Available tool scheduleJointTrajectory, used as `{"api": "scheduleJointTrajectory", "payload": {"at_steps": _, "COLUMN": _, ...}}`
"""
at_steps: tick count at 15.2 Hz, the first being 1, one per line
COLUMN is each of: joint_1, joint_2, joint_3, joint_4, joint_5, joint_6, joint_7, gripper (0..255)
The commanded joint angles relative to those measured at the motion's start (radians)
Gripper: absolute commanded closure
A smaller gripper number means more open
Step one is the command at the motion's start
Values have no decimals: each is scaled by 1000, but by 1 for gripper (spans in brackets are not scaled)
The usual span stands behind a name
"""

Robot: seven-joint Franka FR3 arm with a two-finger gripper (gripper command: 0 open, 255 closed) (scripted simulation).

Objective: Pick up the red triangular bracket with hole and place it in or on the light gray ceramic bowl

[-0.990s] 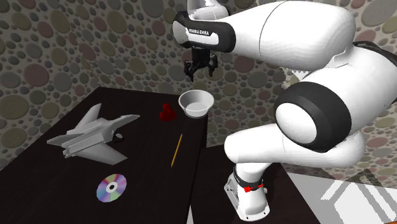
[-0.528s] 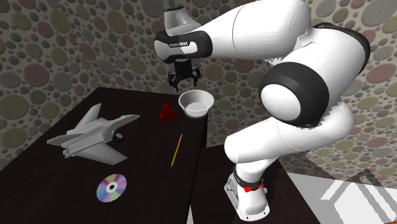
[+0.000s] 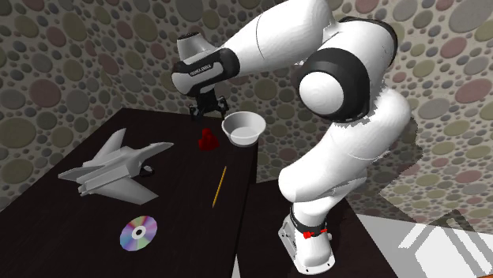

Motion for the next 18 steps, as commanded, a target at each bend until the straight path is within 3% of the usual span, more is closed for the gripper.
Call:
{"api": "scheduleJointTrajectory", "payload": {"at_steps": 1, "joint_1": 0, "joint_2": 79, "joint_3": 40, "joint_4": 30, "joint_5": -38, "joint_6": 24, "joint_7": 70, "gripper": 0}}
{"api": "scheduleJointTrajectory", "payload": {"at_steps": 3, "joint_1": 4, "joint_2": 148, "joint_3": 65, "joint_4": 62, "joint_5": -78, "joint_6": 36, "joint_7": 126, "gripper": 0}}
{"api": "scheduleJointTrajectory", "payload": {"at_steps": 11, "joint_1": 1, "joint_2": 197, "joint_3": 66, "joint_4": -1, "joint_5": -117, "joint_6": 136, "joint_7": 154, "gripper": 0}}
{"api": "scheduleJointTrajectory", "payload": {"at_steps": 18, "joint_1": 1, "joint_2": 197, "joint_3": 66, "joint_4": 0, "joint_5": -117, "joint_6": 136, "joint_7": 154, "gripper": 0}}
